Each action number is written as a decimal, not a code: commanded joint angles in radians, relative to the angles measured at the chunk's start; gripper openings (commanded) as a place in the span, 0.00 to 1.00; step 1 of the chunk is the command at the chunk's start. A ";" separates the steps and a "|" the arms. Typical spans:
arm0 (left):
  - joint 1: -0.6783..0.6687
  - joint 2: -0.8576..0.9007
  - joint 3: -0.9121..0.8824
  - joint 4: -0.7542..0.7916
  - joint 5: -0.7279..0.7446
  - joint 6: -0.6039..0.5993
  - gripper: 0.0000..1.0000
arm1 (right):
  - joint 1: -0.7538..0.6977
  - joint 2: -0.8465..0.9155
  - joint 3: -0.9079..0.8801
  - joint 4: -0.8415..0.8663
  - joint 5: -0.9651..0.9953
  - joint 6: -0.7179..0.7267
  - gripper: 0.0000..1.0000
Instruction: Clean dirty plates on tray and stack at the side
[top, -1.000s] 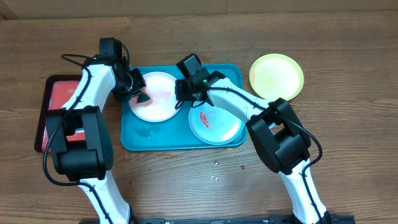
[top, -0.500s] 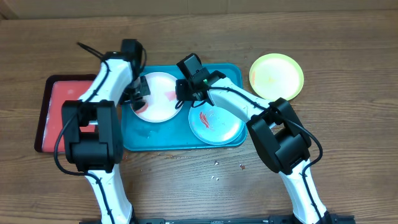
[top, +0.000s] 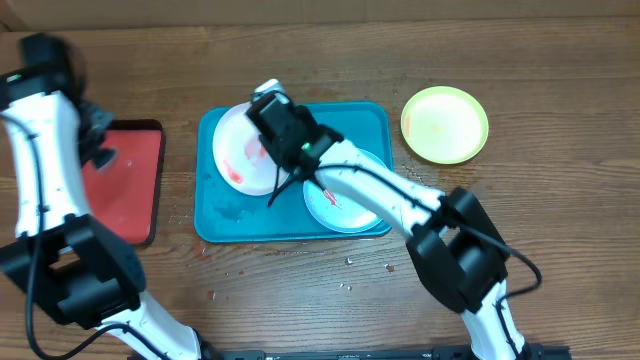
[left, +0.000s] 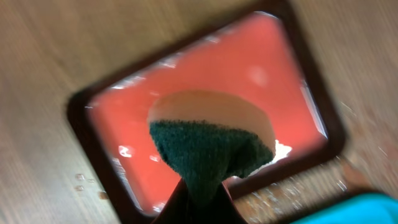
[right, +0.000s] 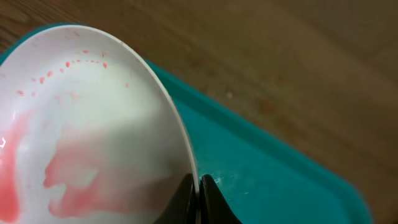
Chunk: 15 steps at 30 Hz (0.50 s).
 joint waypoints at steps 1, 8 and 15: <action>0.093 0.029 0.004 -0.030 0.073 -0.010 0.04 | 0.084 -0.092 0.037 0.053 0.335 -0.349 0.04; 0.152 0.035 -0.006 -0.038 0.079 -0.010 0.04 | 0.229 -0.098 0.037 0.304 0.599 -0.959 0.04; 0.152 0.035 -0.006 -0.035 0.080 -0.010 0.04 | 0.225 -0.098 0.037 0.311 0.593 -0.866 0.04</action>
